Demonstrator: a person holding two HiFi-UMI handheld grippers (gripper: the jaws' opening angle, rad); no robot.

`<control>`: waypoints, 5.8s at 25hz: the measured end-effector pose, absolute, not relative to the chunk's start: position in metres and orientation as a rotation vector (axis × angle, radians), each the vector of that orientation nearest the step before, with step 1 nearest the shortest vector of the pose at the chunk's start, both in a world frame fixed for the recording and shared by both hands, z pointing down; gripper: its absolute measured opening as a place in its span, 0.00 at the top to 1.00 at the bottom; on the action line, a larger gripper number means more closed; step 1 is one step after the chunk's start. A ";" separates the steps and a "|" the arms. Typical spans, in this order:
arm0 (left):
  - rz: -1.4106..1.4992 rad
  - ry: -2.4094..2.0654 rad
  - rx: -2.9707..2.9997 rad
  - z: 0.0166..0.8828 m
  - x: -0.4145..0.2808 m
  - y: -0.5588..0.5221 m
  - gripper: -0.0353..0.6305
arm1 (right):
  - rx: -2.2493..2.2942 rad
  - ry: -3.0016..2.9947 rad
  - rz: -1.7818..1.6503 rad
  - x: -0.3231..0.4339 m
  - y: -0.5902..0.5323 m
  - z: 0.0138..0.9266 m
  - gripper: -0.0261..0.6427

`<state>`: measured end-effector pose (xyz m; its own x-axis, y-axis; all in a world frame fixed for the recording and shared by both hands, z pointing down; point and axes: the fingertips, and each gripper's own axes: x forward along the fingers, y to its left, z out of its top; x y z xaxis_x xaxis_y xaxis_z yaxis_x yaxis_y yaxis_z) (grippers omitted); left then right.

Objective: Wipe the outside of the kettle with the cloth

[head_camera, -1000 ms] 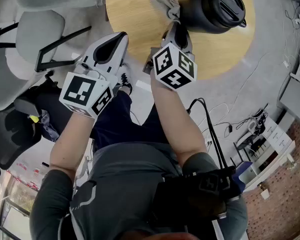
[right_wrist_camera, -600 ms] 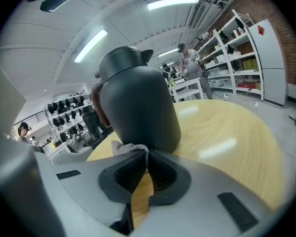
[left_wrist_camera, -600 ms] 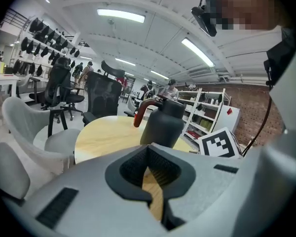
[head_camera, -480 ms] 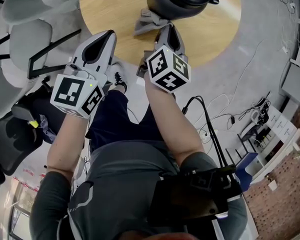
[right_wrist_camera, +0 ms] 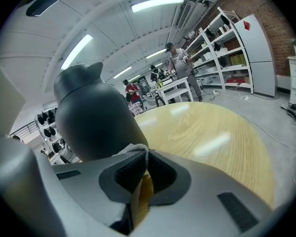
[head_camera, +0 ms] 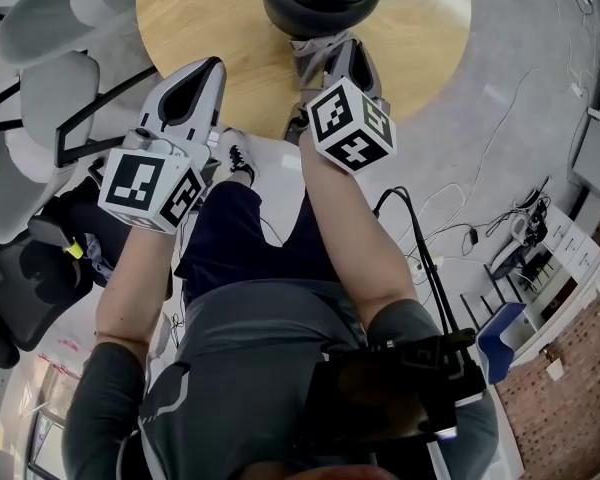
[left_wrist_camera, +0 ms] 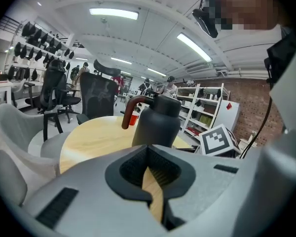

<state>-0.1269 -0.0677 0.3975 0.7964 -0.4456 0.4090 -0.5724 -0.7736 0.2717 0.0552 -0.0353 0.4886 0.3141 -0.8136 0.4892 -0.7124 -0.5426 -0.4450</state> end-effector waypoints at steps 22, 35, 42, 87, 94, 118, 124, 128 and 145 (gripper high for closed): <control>0.536 -0.953 2.573 0.383 -0.060 -0.084 0.94 | -2.176 1.656 -1.163 0.126 -0.090 0.485 0.91; 0.453 -1.214 2.390 0.374 -0.056 -0.081 0.94 | -1.921 2.112 -1.292 0.129 -0.130 0.490 0.91; 0.410 -1.220 2.379 0.380 -0.062 -0.082 0.94 | -1.885 2.278 -1.266 0.127 -0.140 0.490 0.91; 0.237 -1.885 1.844 0.381 -0.070 -0.070 0.94 | 0.149 3.694 -0.791 -0.019 -0.219 0.488 0.91; 0.203 -1.937 1.796 0.377 -0.077 -0.050 0.94 | 0.554 3.746 -0.731 -0.044 -0.206 0.491 0.91; 0.162 -2.083 1.678 0.337 -0.096 -0.023 0.94 | 0.614 3.653 -0.839 -0.071 -0.207 0.450 0.91; 0.152 -2.082 1.713 0.298 -0.104 -0.019 0.94 | 0.155 3.518 -0.853 -0.045 -0.229 0.386 0.91; 0.125 -2.070 1.760 0.273 -0.107 -0.020 0.94 | -0.068 3.466 -0.755 -0.018 -0.233 0.344 0.91; 0.080 -1.960 2.086 0.169 -0.138 -0.027 0.94 | -0.785 3.136 -0.425 0.080 -0.185 0.155 0.91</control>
